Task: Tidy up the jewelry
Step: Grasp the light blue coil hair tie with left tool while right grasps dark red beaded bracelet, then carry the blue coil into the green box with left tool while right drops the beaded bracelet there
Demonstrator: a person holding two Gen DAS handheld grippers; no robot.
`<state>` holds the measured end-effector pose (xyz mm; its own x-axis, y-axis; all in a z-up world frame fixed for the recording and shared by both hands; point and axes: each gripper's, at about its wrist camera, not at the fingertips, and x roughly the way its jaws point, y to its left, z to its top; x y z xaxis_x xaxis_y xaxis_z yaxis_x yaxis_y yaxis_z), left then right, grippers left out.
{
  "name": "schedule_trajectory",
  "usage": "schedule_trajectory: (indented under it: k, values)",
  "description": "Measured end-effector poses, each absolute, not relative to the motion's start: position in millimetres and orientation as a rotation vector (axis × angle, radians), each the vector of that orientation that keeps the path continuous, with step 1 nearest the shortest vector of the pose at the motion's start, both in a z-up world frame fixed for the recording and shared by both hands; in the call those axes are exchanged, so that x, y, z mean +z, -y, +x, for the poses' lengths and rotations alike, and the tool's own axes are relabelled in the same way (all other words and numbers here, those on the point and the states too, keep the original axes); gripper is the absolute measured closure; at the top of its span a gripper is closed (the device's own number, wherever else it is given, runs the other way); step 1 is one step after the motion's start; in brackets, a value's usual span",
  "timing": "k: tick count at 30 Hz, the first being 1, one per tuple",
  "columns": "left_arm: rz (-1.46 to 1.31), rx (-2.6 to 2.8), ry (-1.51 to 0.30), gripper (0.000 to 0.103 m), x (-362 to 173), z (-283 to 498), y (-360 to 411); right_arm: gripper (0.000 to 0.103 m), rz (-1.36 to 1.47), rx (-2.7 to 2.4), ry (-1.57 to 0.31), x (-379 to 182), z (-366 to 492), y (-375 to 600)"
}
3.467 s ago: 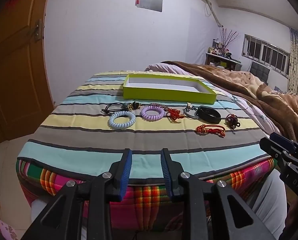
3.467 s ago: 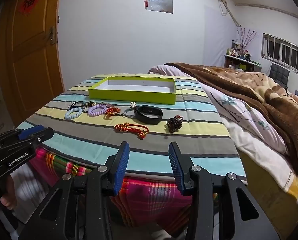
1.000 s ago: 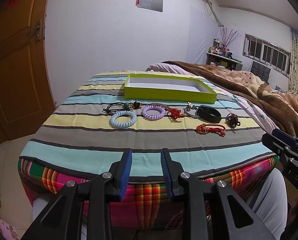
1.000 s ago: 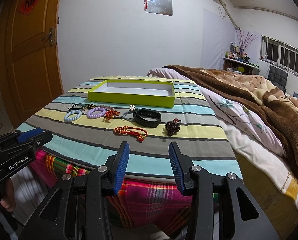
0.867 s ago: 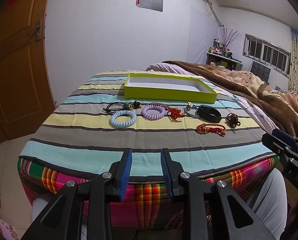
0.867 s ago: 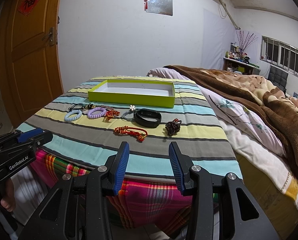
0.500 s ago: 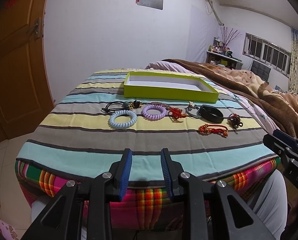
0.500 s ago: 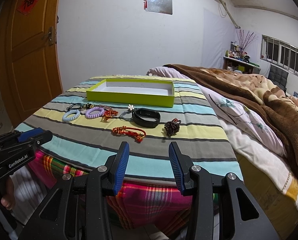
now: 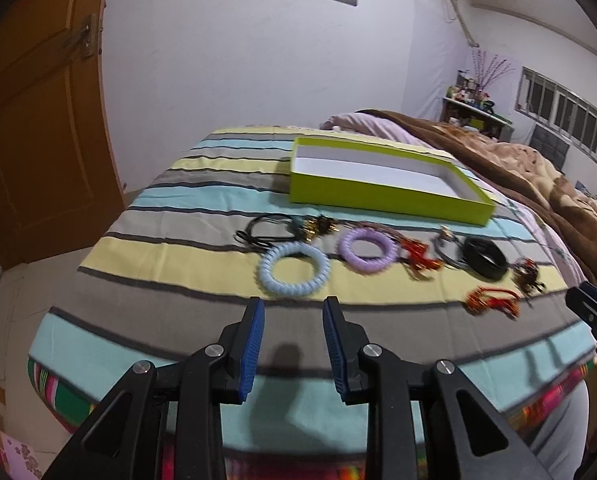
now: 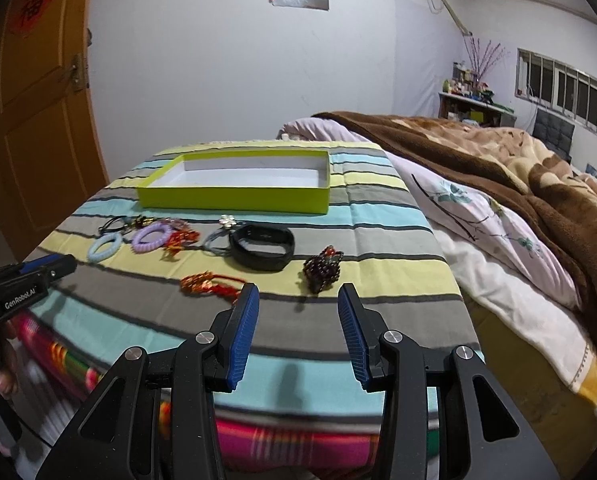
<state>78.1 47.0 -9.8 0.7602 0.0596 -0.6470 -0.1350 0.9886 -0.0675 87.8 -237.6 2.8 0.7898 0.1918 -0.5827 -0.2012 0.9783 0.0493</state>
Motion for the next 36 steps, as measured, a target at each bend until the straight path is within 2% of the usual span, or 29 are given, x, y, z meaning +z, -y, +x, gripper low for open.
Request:
schedule_trajectory:
  k: [15, 23, 24, 26, 29, 36]
  values:
    - [-0.185, 0.125, -0.818, 0.073, -28.1, 138.6, -76.8, 0.061, 0.037, 0.217, -0.783, -21.6, 150.6, 243.3]
    - [-0.123, 0.132, -0.832, 0.073, -29.7, 149.0, -69.3, 0.061, 0.057, 0.223, -0.834, -27.7, 163.7, 243.4]
    - [-0.112, 0.135, -0.834, 0.074, -29.9, 151.1, -68.0, 0.061, 0.058, 0.224, -0.836, -27.9, 165.3, 243.7]
    - [-0.078, 0.15, -0.836, 0.078, -30.3, 152.6, -64.1, 0.071, 0.062, 0.227, -0.842, -28.8, 166.6, 244.2]
    - [-0.053, 0.153, -0.837, 0.091, -30.6, 153.3, -60.5, 0.075, 0.064, 0.229, -0.844, -28.8, 166.9, 245.2]
    - [-0.054, 0.135, -0.828, 0.094, -30.3, 146.1, -59.7, 0.077, 0.074, 0.238, -0.839, -27.9, 163.5, 250.4]
